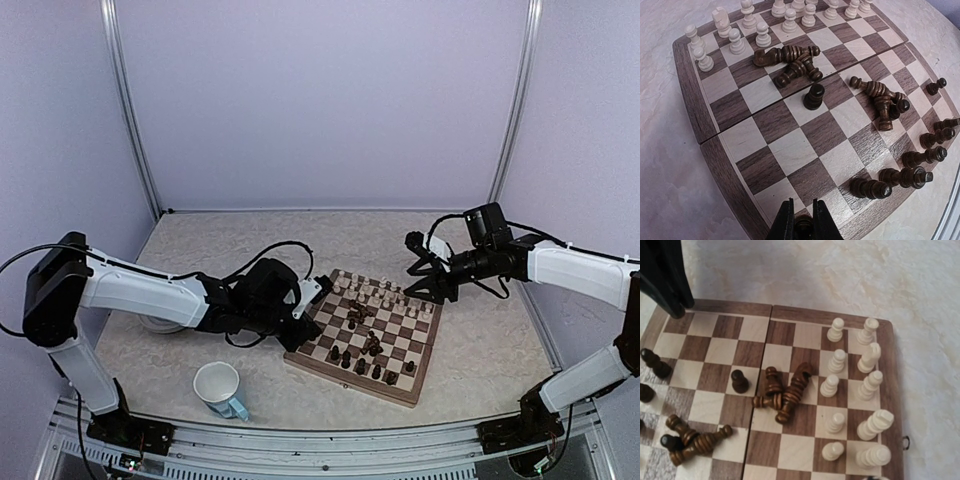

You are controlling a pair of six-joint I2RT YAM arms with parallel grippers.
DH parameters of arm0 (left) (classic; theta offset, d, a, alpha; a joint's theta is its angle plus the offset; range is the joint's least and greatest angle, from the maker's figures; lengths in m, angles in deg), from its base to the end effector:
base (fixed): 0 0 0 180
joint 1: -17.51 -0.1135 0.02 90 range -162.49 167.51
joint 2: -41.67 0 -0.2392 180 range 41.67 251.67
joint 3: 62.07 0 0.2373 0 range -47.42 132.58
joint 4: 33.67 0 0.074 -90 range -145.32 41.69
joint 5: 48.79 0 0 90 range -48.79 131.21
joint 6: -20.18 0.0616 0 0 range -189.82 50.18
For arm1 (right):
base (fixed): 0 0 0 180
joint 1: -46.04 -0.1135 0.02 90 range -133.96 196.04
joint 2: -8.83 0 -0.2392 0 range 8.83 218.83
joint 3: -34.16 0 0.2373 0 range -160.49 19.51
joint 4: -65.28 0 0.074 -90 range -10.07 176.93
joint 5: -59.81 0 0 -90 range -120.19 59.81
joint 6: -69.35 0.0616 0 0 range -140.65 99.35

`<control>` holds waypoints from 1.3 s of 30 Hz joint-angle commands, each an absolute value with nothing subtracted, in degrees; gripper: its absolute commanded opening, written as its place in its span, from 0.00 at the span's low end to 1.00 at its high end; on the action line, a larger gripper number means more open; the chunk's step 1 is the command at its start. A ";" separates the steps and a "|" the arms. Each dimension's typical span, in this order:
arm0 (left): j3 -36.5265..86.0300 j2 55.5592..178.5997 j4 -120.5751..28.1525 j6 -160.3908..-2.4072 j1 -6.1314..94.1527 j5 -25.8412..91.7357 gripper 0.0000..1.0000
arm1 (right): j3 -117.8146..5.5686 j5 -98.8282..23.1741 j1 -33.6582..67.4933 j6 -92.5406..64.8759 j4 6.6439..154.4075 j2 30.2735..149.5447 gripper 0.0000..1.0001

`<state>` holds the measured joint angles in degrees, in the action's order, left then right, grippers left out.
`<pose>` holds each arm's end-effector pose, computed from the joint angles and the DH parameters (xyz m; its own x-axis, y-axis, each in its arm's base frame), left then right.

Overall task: Set up the chess pieces on the board
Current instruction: Place the pawn at h7.

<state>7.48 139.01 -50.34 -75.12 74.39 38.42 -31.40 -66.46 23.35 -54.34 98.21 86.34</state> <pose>0.1927 -0.3008 0.1452 -0.4601 0.5364 -0.7075 0.8165 0.5686 -0.0999 0.2517 0.1447 0.2106 -0.1546 -0.5494 -0.8211 -0.9417 0.3334 -0.0457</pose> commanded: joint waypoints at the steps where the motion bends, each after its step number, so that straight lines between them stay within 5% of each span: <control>1: 9.35 140.66 -48.82 -75.88 74.09 38.66 0.11 | -30.58 -66.33 23.89 -55.17 97.32 86.17 0.56; 39: 11.55 146.40 -48.14 -79.38 70.02 33.42 0.17 | -30.58 -67.10 23.86 -56.23 98.05 87.66 0.57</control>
<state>9.49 145.46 -47.91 -79.25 69.67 34.05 -31.21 -66.55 23.35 -55.65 98.19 87.04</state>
